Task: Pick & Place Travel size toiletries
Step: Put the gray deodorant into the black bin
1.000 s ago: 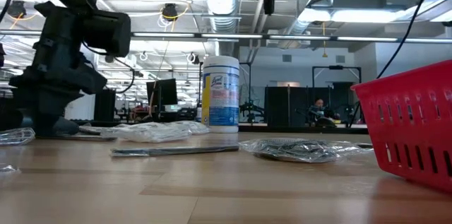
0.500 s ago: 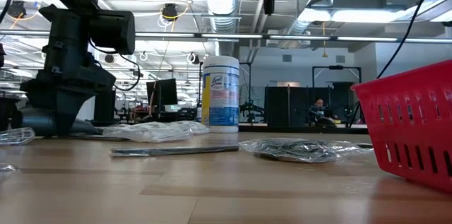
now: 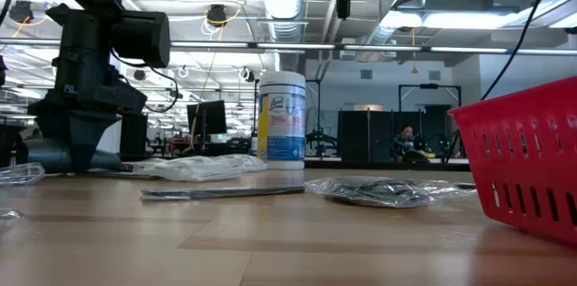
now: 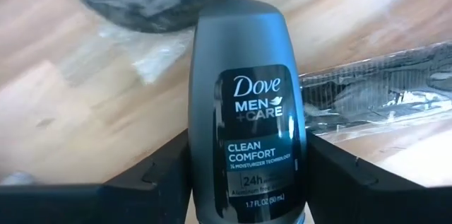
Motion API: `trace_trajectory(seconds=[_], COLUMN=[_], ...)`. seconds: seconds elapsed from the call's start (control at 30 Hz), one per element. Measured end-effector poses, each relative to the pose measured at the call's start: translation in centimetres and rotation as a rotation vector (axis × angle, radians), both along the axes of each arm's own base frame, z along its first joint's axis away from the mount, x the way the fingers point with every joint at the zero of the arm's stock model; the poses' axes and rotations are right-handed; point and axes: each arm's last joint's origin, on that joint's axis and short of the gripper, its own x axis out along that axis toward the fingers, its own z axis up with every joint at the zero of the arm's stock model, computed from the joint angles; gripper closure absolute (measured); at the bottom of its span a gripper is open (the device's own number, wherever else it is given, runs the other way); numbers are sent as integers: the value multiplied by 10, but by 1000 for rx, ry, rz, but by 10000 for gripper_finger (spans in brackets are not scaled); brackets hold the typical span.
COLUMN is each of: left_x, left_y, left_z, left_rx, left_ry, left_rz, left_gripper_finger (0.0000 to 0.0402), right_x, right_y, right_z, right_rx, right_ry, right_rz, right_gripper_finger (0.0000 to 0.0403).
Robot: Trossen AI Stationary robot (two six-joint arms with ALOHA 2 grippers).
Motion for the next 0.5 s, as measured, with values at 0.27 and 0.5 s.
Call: trace_trajectory(seconds=[0.27, 0.5], left_x=[-8, -19], left_y=[-2, -4], left_z=[14, 25], left_rx=[-6, -20], left_ry=[-64, -78], left_rz=[26, 50], left_gripper_finger=[197, 197], right_x=[0, 0], right_y=[0, 0], right_z=[0, 0], right_rx=[0, 0], right_ry=[0, 0], right_rz=[0, 1], right_gripper_finger=[403, 403])
